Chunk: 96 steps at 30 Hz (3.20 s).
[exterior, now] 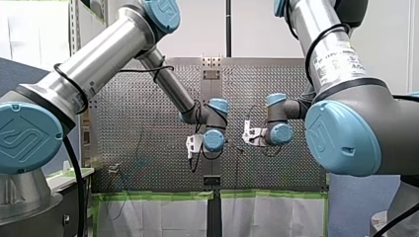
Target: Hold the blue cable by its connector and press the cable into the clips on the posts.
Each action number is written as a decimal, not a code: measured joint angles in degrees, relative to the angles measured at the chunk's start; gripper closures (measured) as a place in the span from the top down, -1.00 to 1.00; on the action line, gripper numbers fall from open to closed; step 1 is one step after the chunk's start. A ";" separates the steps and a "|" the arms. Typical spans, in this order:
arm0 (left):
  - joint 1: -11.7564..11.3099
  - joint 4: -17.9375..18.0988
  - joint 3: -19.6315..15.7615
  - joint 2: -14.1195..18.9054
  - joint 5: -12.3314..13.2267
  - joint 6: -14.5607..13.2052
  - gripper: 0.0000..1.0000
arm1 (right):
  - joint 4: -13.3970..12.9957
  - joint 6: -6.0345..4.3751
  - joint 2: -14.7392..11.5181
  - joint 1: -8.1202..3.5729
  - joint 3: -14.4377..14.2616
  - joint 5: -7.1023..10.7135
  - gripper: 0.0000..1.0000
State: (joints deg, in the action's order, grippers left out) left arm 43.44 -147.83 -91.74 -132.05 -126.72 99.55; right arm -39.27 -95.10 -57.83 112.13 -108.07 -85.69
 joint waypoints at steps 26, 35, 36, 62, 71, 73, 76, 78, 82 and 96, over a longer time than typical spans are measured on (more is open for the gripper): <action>0.74 4.18 0.01 -1.69 3.60 0.70 -1.00 | -5.61 0.20 6.08 -4.44 -0.63 0.84 -1.00; 0.56 4.39 0.00 -1.92 3.97 1.41 -1.00 | -7.44 -0.16 7.15 -5.03 0.29 3.50 -1.00; 0.51 4.39 0.01 -2.09 4.12 1.51 -1.00 | -7.42 -0.17 7.47 -5.09 0.46 3.56 -1.00; 0.64 6.19 10.35 -11.85 4.11 4.11 -1.00 | -4.93 -1.42 8.80 -8.42 3.94 5.92 -1.00; 0.59 6.05 11.76 -12.94 4.21 4.55 -1.00 | -5.02 -2.09 8.90 -10.17 4.46 10.67 -1.00; 0.40 6.10 11.77 -12.95 4.31 4.84 -1.00 | -4.77 -2.28 8.94 -10.71 4.45 11.75 -1.00; 0.09 6.23 11.80 -12.98 4.60 5.10 -1.00 | -4.63 -2.35 9.01 -11.35 4.44 12.91 -1.00; -0.04 6.28 11.81 -12.99 5.01 5.16 -1.00 | -4.74 -2.44 9.05 -11.68 4.42 13.64 -1.00; 0.02 6.42 12.02 -12.94 6.05 5.20 -1.00 | -5.39 -2.60 9.13 -12.26 4.44 15.17 -1.00; 0.63 3.44 15.81 -12.98 6.35 5.21 -1.00 | -6.34 -4.00 9.24 -13.47 4.45 17.11 -1.00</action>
State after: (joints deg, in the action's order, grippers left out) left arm 44.06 -144.40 -75.92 -145.02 -120.37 104.76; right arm -45.60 -99.10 -48.59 98.66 -103.62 -68.58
